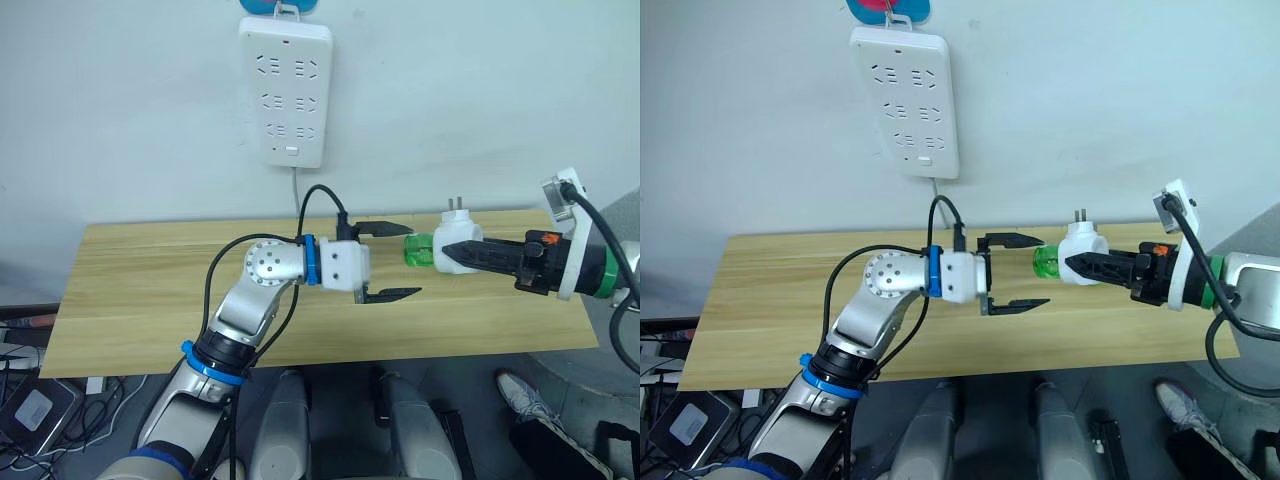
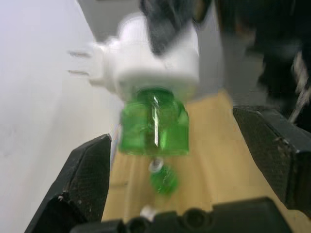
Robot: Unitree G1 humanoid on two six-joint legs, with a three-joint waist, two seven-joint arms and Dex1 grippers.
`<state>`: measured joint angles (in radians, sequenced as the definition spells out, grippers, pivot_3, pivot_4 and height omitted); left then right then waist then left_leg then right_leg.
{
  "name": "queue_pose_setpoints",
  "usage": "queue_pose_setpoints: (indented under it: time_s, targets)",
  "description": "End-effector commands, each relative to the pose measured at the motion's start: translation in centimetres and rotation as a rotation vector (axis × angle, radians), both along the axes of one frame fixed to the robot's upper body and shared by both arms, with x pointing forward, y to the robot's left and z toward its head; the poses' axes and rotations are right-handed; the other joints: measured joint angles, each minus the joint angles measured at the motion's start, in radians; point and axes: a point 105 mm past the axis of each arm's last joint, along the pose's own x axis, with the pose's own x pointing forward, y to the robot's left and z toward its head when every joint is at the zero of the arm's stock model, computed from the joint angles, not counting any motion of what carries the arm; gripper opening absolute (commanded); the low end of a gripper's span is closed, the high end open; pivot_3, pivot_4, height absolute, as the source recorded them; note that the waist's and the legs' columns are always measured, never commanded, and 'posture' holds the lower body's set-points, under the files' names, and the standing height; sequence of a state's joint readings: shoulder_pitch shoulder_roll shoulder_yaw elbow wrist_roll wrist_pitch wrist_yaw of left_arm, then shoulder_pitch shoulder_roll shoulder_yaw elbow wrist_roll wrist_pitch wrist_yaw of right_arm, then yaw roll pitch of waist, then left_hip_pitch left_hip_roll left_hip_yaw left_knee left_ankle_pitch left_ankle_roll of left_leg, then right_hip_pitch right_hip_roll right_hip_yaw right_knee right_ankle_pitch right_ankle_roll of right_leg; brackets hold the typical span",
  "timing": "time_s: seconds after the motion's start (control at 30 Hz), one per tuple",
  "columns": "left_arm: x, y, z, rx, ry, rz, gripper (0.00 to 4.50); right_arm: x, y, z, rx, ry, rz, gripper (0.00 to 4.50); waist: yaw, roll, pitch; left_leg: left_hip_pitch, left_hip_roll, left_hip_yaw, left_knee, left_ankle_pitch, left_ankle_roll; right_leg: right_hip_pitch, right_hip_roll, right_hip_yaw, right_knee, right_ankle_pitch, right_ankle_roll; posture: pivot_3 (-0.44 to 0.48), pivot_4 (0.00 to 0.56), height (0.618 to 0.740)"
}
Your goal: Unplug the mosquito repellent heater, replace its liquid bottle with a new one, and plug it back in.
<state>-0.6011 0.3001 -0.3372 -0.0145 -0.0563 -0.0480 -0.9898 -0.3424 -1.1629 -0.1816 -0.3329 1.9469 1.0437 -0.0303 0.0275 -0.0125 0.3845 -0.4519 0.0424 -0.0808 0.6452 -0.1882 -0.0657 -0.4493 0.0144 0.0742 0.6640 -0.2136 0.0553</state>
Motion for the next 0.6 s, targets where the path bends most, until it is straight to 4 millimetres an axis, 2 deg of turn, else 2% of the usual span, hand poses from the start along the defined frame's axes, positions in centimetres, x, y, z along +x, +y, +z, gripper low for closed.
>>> queue_pose_setpoints:
  time_s: [0.03, 0.27, 0.5, 0.6]
  targets:
    - [-1.0, -1.4, 0.5, 0.025, -0.188, 0.018, 4.50, -0.3, 0.8, 1.1, 0.014, -0.063, -0.001, 2.97, 0.000, 0.000, 0.000, 0.000, 0.000, 0.000, 0.000, 0.000, 0.000, 0.000, 0.000, 0.000, 0.000, 0.000, 0.000, 0.164, 0.308, 0.740]
    - [0.0, -2.9, 1.9, 0.010, -0.312, 0.140, 4.50, -0.5, 1.4, 0.4, 0.013, -0.057, -0.014, 2.97, 0.001, 0.000, 0.000, 0.000, 0.000, 0.000, 0.000, 0.000, 0.000, 0.000, 0.000, 0.000, 0.000, 0.000, 0.000, 0.163, 0.313, 0.740]
    - [-0.1, -3.8, 1.9, 0.039, -0.332, 0.154, 4.50, -0.5, 1.9, 0.3, 0.017, -0.063, -0.010, 2.97, 0.000, 0.000, 0.000, 0.000, 0.000, 0.000, 0.000, 0.000, 0.000, 0.000, 0.000, 0.000, 0.000, 0.000, 0.000, 0.162, 0.315, 0.740]
    - [0.0, -3.9, 1.5, 0.066, -0.331, 0.159, 3.89, -0.5, 1.9, 0.3, 0.021, -0.061, -0.015, 2.97, 0.000, 0.000, 0.000, 0.000, 0.000, 0.000, 0.000, 0.000, 0.000, 0.000, 0.000, 0.000, 0.000, 0.000, 0.000, 0.162, 0.315, 0.740]
